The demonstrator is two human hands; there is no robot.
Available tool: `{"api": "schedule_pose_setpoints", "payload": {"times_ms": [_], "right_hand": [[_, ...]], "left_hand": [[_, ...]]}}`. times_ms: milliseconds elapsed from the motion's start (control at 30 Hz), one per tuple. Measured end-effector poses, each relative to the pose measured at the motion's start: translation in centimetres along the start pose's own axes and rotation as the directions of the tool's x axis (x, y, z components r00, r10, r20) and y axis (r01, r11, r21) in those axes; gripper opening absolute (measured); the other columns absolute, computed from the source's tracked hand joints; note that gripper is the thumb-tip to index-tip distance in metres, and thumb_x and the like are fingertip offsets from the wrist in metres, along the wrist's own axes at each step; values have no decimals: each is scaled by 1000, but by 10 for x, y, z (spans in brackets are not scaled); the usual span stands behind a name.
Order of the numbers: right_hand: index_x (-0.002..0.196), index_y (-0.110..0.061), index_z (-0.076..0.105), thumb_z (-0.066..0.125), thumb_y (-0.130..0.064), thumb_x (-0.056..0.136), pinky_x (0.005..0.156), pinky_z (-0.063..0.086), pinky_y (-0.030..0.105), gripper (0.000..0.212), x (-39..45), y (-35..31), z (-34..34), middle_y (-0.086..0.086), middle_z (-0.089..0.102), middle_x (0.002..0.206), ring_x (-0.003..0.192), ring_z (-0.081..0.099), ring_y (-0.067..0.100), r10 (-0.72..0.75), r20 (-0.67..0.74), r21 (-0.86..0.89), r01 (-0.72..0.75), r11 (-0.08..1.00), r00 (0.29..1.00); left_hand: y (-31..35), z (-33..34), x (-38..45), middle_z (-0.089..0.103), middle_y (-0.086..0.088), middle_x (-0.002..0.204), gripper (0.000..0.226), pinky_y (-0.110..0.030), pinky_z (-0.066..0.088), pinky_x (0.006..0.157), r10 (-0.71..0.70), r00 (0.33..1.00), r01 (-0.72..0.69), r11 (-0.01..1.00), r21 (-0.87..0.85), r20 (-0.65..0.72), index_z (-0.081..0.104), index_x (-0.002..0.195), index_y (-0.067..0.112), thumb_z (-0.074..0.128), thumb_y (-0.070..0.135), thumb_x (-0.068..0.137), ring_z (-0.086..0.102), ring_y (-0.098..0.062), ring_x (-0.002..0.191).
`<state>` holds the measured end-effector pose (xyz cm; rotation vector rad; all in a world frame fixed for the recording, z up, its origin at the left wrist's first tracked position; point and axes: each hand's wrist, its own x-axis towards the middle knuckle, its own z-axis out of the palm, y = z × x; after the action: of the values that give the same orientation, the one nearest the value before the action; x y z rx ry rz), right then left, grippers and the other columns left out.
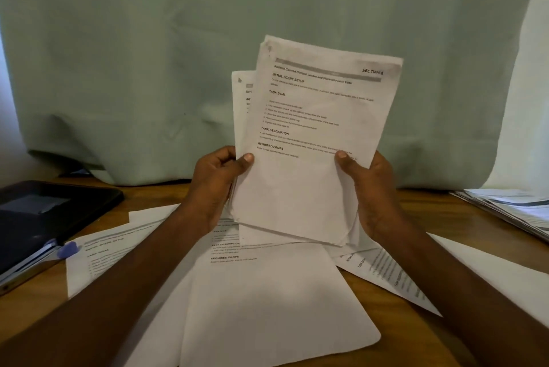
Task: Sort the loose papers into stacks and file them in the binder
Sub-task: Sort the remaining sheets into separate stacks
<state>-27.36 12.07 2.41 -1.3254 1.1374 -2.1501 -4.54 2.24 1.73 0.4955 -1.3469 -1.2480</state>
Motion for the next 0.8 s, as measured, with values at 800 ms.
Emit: {"api": "schedule_pose_setpoints", "payload": {"times_ms": [800], "right_hand": [[105,-18,77,84,-25,82,90,60,52,25,7,14,-19,1,79,99,96,75,28,163,28,-168,-156,973,986]], "left_hand": [[-14,-13,6,76,-3,116,37,-47,50,106,-42,997,42,999,4,-67,74,117,15,81,7,81,70,-24,112]]}}
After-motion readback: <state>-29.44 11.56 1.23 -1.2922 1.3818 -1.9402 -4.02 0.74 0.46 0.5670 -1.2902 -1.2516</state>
